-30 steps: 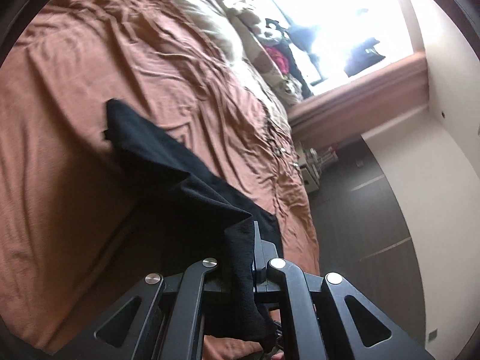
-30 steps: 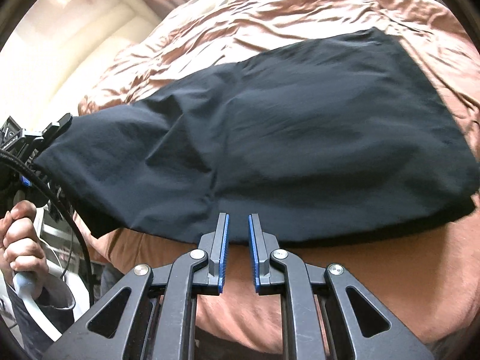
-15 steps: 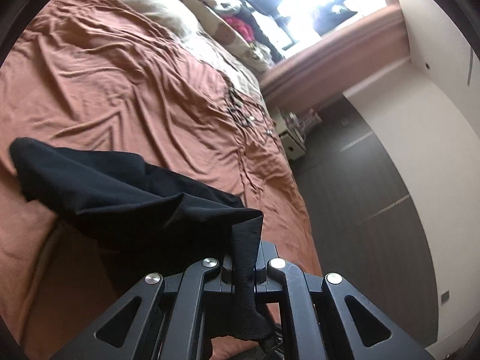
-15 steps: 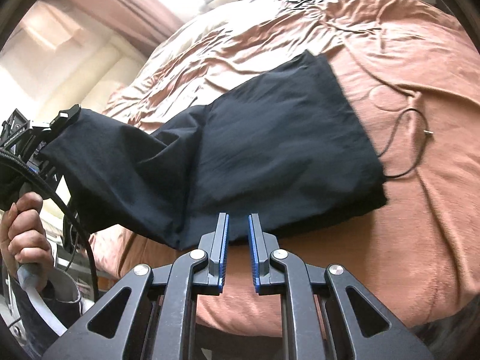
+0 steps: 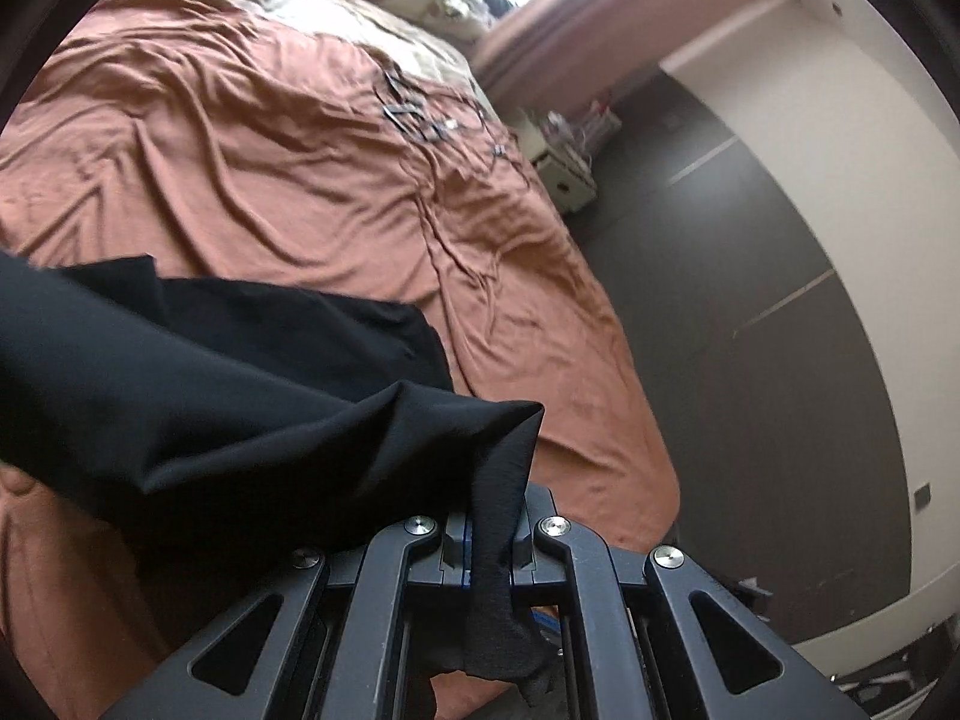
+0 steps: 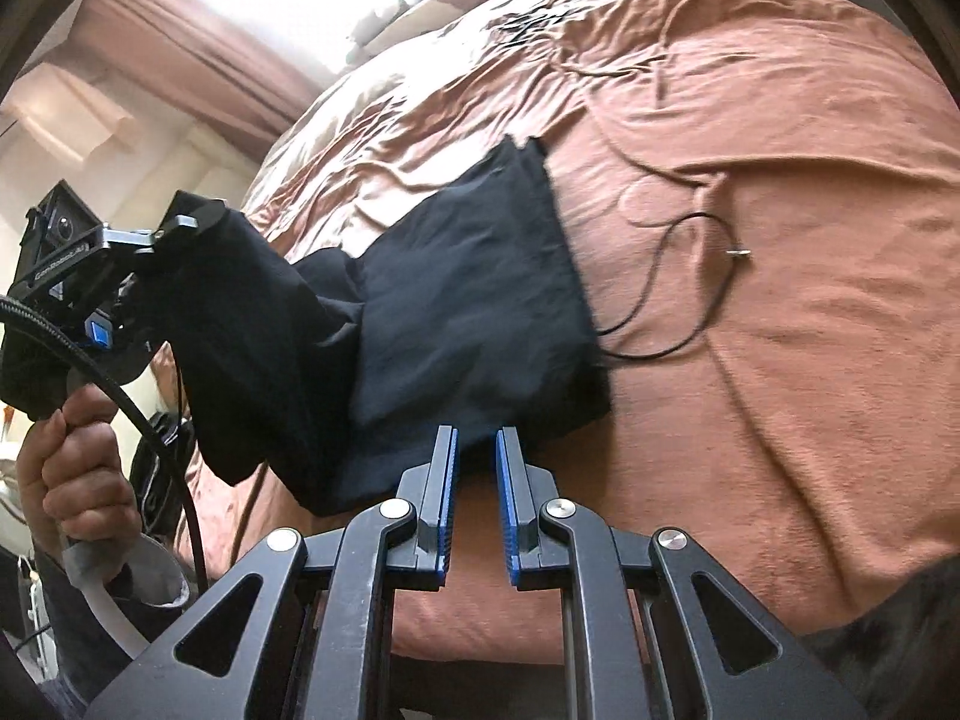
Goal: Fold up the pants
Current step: 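Lower the black pants onto the duvet and open both grippers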
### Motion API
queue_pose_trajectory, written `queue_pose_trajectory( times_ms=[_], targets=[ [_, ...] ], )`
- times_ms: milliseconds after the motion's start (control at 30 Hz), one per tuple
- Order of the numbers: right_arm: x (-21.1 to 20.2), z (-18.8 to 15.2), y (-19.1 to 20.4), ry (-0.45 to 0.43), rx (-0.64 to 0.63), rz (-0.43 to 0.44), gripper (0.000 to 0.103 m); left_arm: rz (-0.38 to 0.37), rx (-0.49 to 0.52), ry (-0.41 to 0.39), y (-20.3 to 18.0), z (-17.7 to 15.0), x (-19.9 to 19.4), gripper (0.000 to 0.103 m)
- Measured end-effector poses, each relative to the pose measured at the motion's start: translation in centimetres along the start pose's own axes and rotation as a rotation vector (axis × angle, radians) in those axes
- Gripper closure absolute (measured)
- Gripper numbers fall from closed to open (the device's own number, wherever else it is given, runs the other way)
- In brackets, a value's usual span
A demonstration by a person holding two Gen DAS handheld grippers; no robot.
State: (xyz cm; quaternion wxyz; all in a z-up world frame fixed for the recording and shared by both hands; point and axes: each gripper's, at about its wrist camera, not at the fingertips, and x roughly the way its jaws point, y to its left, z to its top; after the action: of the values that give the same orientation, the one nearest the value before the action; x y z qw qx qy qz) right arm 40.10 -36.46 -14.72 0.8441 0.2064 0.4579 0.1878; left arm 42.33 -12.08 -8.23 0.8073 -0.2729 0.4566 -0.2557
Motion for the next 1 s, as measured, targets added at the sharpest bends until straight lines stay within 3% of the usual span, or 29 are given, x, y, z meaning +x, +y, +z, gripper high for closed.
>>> queue_pose_trajectory(
  times_ms=[333,900,933,967,1000],
  targets=[
    [-1.4,-0.1,-2.9,-0.016,0.069,-0.024,0.093,0.032,0.092,0.142,-2.2,-1.7,6.2,0.097],
    [-1.4,-0.2,-3.9,-0.01,0.109,0.008,0.092,-0.032,-0.003,0.233,0.2,-6.2,7.5,0.095],
    [-1.4,-0.3,-4.0,-0.011,0.117,0.009,0.081,-0.038,-0.021,0.232,0.5,-6.2,7.3,0.092],
    [-1.5,-0.3,-4.0,-0.017,0.121,0.006,0.059,-0.048,-0.038,0.234,0.8,-6.4,7.0,0.08],
    [-1.7,-0.4,-4.0,-0.03,0.123,0.005,0.05,-0.062,-0.054,0.232,1.0,-6.4,6.8,0.064]
  ],
)
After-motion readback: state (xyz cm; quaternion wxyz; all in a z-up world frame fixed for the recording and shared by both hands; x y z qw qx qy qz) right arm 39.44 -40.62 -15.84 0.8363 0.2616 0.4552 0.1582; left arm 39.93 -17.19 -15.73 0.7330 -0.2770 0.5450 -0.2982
